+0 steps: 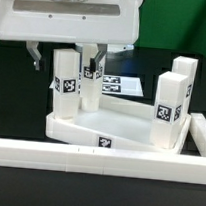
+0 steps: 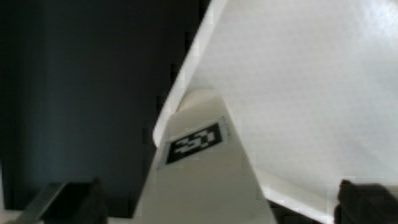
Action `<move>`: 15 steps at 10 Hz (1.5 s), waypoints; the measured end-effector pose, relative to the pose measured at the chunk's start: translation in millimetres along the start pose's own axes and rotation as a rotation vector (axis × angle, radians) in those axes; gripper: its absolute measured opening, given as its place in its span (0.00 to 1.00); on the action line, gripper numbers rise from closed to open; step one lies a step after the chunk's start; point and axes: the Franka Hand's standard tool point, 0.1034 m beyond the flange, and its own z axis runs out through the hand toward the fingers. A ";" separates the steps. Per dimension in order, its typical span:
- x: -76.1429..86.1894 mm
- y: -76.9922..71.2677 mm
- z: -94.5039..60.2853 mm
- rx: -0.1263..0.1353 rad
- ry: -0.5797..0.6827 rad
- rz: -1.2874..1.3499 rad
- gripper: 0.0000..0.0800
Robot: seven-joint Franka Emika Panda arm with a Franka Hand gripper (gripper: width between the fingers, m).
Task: Assemble desk
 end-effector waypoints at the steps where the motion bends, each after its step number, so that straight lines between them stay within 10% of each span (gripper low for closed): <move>1: -0.3 1.3 -0.1 -0.004 -0.002 -0.085 0.81; 4: -0.5 1.8 0.4 -0.005 -0.003 -0.096 0.66; 6: -0.6 1.8 0.6 -0.005 -0.003 -0.096 0.36; 15: -0.1 -1.7 1.5 0.030 -0.019 0.511 0.36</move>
Offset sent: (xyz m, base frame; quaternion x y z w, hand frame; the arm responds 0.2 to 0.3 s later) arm 0.0000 0.0000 0.0000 0.0000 0.0000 0.0000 1.0000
